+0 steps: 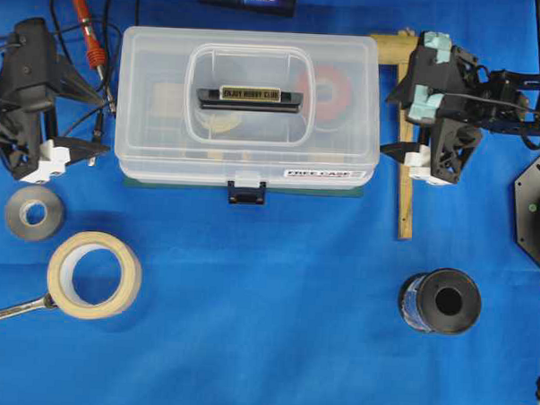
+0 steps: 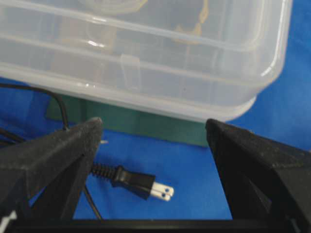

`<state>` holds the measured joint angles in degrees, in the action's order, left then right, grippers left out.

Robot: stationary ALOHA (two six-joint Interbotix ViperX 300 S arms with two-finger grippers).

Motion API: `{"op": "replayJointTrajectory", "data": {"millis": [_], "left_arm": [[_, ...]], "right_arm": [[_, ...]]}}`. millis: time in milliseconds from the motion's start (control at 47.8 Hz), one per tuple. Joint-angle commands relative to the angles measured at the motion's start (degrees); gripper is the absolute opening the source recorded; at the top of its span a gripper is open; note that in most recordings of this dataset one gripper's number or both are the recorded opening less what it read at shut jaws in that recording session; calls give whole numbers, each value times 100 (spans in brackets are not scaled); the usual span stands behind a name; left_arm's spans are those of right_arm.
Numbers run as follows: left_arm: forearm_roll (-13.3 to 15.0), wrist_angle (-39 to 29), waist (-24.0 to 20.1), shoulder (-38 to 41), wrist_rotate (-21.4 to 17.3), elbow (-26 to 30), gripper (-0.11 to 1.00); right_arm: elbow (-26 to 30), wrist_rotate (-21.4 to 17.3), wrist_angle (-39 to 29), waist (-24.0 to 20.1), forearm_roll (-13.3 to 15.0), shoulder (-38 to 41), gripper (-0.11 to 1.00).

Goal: Open the tool box with both arms.
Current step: 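Move both grippers to the lid's back corners and grip the lid edge, then lift the lid with both grippers and swing it back past vertical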

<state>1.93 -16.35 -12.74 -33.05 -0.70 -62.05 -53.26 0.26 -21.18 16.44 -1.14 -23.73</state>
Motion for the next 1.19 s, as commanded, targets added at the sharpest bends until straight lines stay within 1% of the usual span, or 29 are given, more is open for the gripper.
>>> {"op": "replayJointTrajectory", "data": {"millis": [0, 188, 460, 669, 816, 941, 1171], "left_arm": [[0, 114, -18, 132, 0, 229, 92], [0, 272, -18, 413, -9, 396, 92], [0, 229, -18, 598, -18, 527, 92], [0, 132, -18, 396, 9, 554, 92], [0, -18, -18, 158, 9, 615, 92], [0, -18, -18, -35, 0, 659, 92], [-9, -18, -229, -255, 0, 694, 92]], "right_arm": [[185, 18, 44, 9, 18, 35, 86], [281, 18, 88, 0, 9, 158, 86], [334, 9, 167, 0, 9, 193, 86], [439, 0, 123, 0, 9, 123, 86], [519, 0, 105, 0, 9, -44, 86], [554, -9, 105, 0, 18, -229, 86], [571, -44, 141, 62, 114, -580, 86]]}}
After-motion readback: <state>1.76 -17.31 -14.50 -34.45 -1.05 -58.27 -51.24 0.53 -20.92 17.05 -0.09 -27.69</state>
